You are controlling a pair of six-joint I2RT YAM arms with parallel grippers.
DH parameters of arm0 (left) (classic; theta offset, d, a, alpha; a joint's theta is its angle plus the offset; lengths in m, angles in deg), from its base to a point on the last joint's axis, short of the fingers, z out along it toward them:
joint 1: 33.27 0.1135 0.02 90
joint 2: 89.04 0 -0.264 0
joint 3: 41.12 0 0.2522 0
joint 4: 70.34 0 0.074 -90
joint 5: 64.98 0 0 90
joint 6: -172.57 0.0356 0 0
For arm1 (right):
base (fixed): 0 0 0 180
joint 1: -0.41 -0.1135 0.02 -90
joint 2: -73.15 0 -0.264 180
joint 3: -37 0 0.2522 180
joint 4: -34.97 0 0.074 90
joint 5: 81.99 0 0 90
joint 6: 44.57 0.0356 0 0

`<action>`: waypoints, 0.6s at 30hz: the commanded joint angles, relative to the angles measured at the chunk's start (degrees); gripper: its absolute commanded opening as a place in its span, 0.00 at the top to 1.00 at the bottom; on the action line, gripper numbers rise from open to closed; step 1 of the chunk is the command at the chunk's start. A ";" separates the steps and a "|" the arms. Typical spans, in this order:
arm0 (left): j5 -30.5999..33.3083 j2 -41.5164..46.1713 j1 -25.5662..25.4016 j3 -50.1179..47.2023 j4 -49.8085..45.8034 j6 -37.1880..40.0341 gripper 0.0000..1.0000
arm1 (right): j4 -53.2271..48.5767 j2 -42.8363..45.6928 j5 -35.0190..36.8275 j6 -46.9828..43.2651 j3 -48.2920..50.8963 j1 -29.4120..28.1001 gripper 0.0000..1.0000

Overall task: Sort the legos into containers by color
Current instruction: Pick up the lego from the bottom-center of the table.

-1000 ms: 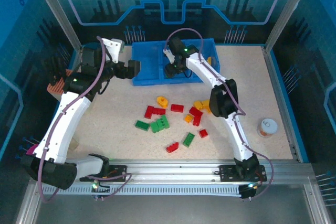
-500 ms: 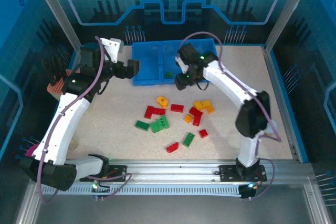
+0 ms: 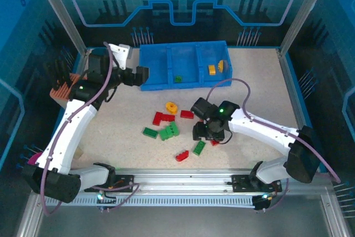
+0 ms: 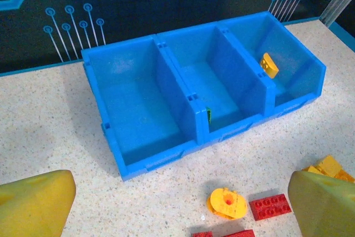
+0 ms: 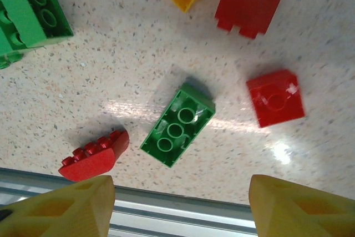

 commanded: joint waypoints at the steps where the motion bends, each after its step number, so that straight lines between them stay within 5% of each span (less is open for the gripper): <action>1: -1.62 3.18 0.41 -1.81 2.69 -0.48 0.00 | 5.41 -1.41 0.29 9.42 0.97 -2.35 0.35; 18: -0.49 11.36 0.15 -7.80 5.30 -2.53 0.01 | 5.68 -11.11 0.49 9.42 3.53 -3.76 0.32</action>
